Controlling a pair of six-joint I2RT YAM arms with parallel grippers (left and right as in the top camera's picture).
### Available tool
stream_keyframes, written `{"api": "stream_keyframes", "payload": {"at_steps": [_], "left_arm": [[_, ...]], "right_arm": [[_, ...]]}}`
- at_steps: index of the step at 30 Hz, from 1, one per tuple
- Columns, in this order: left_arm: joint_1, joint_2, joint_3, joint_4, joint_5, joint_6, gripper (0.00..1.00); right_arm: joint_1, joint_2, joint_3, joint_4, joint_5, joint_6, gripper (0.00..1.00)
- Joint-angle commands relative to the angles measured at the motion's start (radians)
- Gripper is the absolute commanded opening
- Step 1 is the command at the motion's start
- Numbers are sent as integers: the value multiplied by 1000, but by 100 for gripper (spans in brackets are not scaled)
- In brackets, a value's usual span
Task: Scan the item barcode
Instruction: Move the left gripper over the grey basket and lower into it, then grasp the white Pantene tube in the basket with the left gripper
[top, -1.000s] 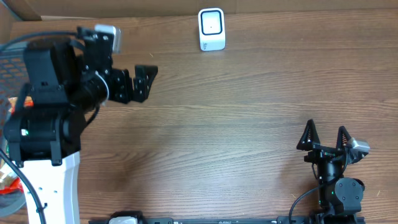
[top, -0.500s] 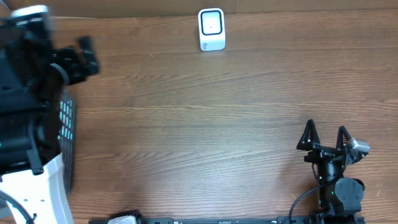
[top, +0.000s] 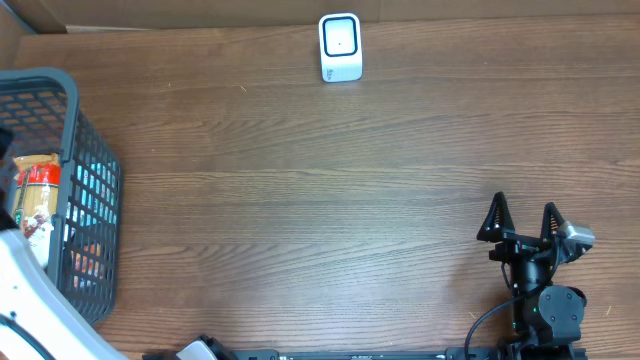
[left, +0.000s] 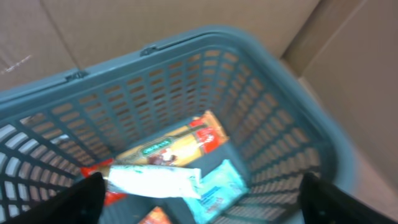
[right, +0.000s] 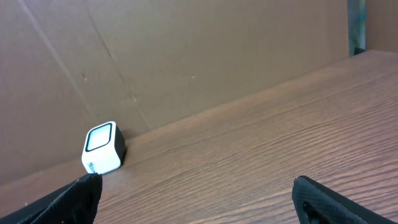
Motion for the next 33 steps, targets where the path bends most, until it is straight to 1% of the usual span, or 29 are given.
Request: {"api": "stream_keyframes", "payload": {"at_steps": [1,3,5,7,9,10,11,12,13,15,19,20,21,25,28,31,33], "left_arm": [[68,89,16,-17,84,125,84],[101,128,16,-47,84,124,89],[132,167,16,-74,84,125,90],[157,208,16,-90,85,158,90],[171,251,15,-86,130,301,91],[177,276,15,-91,197,423,90],[184,309,15,-107,294,527,91],[186,332,15,-116,348,568,91],[187,352,14,-124,367,601,91],[187,396,14,-142,359,673,91],[187,472,15,-139,352,764,91],[187,487,15,-139,352,798,94],[187,502,14,-139,351,830,99],[184,553,14,-141,350,906,100],[185,588,14,-152,274,983,100],[197,623,15,-154,220,992,100],[203,645,15,-155,211,992,100]], "right_arm": [[1,-12,-11,6,10,2,100],[1,-12,-11,6,10,2,100],[1,-12,-11,6,10,2,100],[1,-12,-11,6,10,2,100],[1,-12,-11,6,10,2,100],[1,-12,-11,6,10,2,100],[1,-12,-11,6,10,2,100],[1,-12,-11,6,10,2,100],[1,-12,-11,6,10,2,100],[1,-12,-11,6,10,2,100],[1,-12,-11,6,10,2,100],[1,-12,-11,6,10,2,100],[1,-12,-11,6,10,2,100],[1,-12,-11,6,10,2,100],[1,-12,-11,6,10,2,100],[1,-12,-11,6,10,2,100],[1,-12,-11,6,10,2,100]]}}
